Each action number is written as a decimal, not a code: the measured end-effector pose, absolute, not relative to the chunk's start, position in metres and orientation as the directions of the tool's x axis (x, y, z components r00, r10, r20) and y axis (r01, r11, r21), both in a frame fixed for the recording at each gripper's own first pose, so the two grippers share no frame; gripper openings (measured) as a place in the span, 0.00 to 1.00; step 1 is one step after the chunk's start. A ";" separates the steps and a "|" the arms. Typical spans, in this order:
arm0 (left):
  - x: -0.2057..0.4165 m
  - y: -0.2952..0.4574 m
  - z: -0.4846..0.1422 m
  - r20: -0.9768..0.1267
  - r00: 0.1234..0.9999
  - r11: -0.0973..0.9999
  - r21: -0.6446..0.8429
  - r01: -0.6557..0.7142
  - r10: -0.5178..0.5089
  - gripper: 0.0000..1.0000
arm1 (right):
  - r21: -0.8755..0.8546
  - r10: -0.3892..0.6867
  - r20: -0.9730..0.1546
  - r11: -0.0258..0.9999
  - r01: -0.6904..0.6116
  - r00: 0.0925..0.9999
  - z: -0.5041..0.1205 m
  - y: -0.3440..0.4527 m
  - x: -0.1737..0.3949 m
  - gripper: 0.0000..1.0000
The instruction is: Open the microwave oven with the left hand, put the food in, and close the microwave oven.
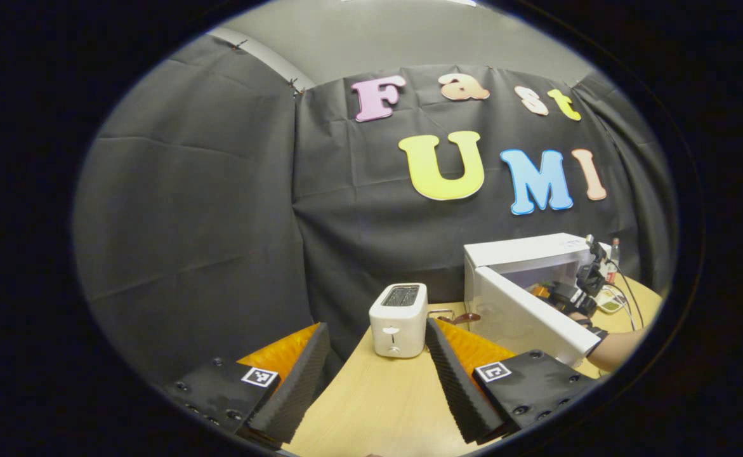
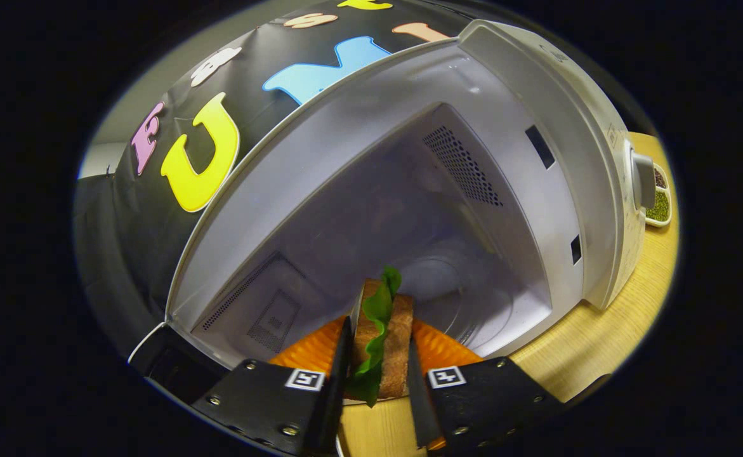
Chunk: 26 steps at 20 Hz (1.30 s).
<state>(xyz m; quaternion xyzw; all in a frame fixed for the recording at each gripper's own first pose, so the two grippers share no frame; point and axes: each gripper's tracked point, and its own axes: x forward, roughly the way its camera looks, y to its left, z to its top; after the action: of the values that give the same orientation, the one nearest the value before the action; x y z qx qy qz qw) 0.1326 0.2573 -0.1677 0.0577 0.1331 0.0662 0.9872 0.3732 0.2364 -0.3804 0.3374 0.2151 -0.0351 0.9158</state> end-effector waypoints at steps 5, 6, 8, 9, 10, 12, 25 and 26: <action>0.132 0.255 -0.174 -0.260 0.955 0.986 0.121 -0.114 0.143 1.00 | 0.398 -0.019 -0.441 0.892 0.215 0.897 -0.380 0.212 0.367 0.96; 0.134 0.253 -0.175 -0.259 0.956 0.987 0.119 -0.110 0.138 1.00 | 0.367 -0.028 -0.422 0.909 0.199 0.906 -0.371 0.210 0.365 0.97; 0.133 0.248 -0.174 -0.251 0.960 0.989 0.113 -0.100 0.126 1.00 | 0.322 -0.018 -0.398 0.934 0.158 0.917 -0.355 0.211 0.356 0.98; 0.135 0.243 -0.175 -0.246 0.962 0.990 0.107 -0.093 0.117 1.00 | 0.301 -0.012 -0.386 0.943 0.139 0.922 -0.347 0.210 0.350 0.98; 0.136 0.240 -0.177 -0.242 0.965 0.992 0.099 -0.084 0.105 1.00 | 0.281 -0.004 -0.365 0.953 0.114 0.931 -0.333 0.208 0.343 0.98; 0.140 0.231 -0.180 -0.238 0.967 0.994 0.084 -0.068 0.087 1.00 | 0.237 0.002 -0.311 0.969 0.075 0.950 -0.299 0.204 0.327 0.98; 0.152 0.194 -0.225 -0.274 0.961 0.999 -0.006 -0.045 0.042 1.00 | 0.151 0.020 -0.068 0.989 -0.010 0.998 -0.120 0.141 0.225 0.97; 0.151 0.190 -0.229 -0.281 0.959 0.999 -0.012 -0.044 0.039 1.00 | 0.146 0.026 -0.061 0.989 -0.017 0.998 -0.115 0.138 0.217 0.97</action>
<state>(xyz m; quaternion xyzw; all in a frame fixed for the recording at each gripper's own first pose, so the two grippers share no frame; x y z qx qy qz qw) 0.1510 0.1899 -0.2287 -0.0092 0.1420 0.0209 0.9896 0.2166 0.1383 -0.1146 0.0729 0.0316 0.0109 0.9968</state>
